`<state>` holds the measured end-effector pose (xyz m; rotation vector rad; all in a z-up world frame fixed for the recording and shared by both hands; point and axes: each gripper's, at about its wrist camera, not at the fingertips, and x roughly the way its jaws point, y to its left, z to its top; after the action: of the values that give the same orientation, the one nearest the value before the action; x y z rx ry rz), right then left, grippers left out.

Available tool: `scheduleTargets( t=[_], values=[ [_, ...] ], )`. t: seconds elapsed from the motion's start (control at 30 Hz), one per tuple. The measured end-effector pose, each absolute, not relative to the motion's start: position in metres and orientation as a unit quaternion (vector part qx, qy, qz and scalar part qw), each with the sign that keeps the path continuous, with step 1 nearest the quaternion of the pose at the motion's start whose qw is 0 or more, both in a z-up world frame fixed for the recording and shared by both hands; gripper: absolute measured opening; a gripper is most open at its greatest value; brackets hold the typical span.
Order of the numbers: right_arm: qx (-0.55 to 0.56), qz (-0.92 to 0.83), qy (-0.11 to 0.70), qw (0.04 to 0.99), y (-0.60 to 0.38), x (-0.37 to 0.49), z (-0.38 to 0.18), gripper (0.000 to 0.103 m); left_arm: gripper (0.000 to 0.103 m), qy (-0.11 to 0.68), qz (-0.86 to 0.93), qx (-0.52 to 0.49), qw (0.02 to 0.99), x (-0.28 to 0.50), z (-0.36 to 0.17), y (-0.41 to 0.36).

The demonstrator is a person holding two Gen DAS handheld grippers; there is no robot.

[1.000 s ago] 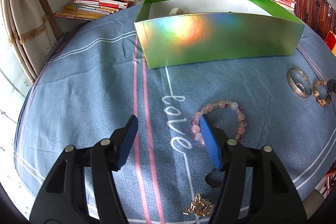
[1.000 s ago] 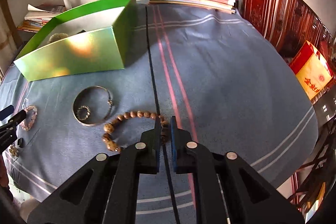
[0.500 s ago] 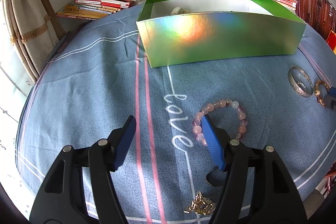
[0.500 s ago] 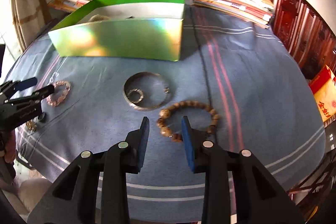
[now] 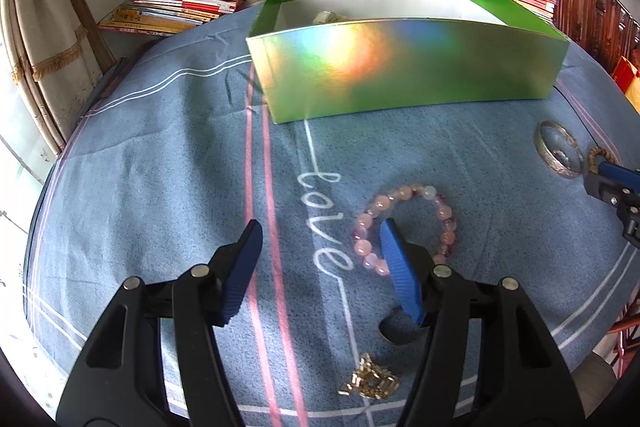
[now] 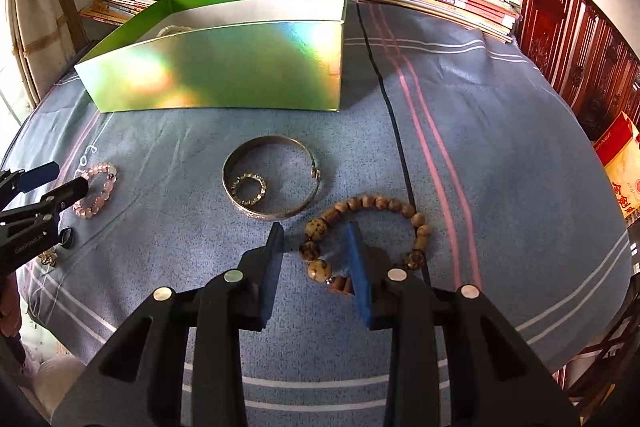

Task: Organize jewelry
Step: 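Move right tool to the dark wooden bead bracelet while left tool approaches the pink bead bracelet, then close right tool on the dark bead bracelet while left tool grasps the pink bead bracelet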

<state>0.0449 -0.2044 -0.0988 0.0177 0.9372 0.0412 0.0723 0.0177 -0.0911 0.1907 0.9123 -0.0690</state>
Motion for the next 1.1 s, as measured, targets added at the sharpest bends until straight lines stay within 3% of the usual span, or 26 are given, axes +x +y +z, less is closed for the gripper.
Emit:
scheduleTargets(
  t=[0.2,0.5,0.57,0.67,0.73,1.1],
  values=[
    [0.009,0.021,0.451,0.892,-0.206,0.045,-0.099,0.032,0.040,0.437,-0.042,0.111,0.892,0.066,-0.091,0.005],
    [-0.001,0.005,0.453,0.891,-0.206,0.047,-0.099,0.032,0.038,0.426,-0.034,0.124,0.895,0.059,-0.093,-0.001],
    [-0.006,0.018,0.452,0.892,-0.198,0.046,-0.099,0.027,0.038,0.427,-0.034,0.120,0.896,0.059,-0.093,-0.001],
    [-0.024,0.021,0.446,0.894,-0.188,0.045,-0.098,0.018,0.030,0.431,-0.042,0.113,0.894,0.060,-0.093,0.000],
    [-0.026,0.022,0.445,0.895,-0.185,0.044,-0.098,0.016,0.017,0.435,-0.052,0.107,0.892,0.060,-0.093,0.000],
    [0.003,0.022,0.449,0.893,-0.193,0.046,-0.097,0.013,0.010,0.435,-0.051,0.107,0.892,0.058,-0.094,-0.006]
  ],
)
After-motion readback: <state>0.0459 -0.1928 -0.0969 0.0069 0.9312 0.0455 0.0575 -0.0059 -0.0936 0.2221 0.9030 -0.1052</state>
